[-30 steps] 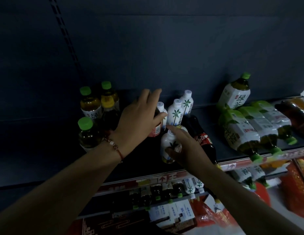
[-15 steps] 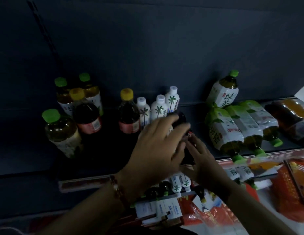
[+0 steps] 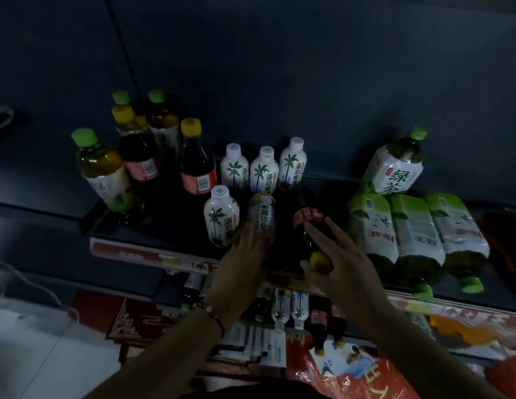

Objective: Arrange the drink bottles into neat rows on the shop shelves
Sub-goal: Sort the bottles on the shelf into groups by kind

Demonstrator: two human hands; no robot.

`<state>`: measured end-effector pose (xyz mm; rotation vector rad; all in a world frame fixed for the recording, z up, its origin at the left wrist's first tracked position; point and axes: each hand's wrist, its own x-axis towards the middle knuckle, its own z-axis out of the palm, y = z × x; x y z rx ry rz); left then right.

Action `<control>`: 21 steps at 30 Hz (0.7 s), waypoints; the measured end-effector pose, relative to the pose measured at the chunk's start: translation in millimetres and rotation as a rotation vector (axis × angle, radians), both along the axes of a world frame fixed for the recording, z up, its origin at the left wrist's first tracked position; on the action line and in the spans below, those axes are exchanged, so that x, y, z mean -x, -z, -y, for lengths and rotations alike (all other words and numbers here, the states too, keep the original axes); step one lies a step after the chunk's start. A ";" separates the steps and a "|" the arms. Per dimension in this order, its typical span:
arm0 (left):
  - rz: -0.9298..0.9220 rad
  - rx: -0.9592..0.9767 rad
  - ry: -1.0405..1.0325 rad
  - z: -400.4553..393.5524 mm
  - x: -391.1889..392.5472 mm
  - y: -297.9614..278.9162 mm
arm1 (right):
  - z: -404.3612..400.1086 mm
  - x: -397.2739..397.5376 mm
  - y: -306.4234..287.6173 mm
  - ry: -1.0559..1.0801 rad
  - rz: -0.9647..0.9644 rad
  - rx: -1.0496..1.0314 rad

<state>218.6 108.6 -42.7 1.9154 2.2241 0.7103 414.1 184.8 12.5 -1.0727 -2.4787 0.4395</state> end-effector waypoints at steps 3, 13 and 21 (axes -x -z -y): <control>0.078 -0.079 -0.012 3.3 -3.0 -5.6 | -12.8 5.7 -42.9 0.005 -0.124 0.038; 0.166 -0.250 -0.115 27.9 -16.1 -39.4 | -79.3 43.8 -110.2 0.098 -0.189 0.142; 0.053 -0.226 -0.041 -0.4 -11.2 -54.8 | -98.0 76.3 -102.1 0.037 -0.329 0.291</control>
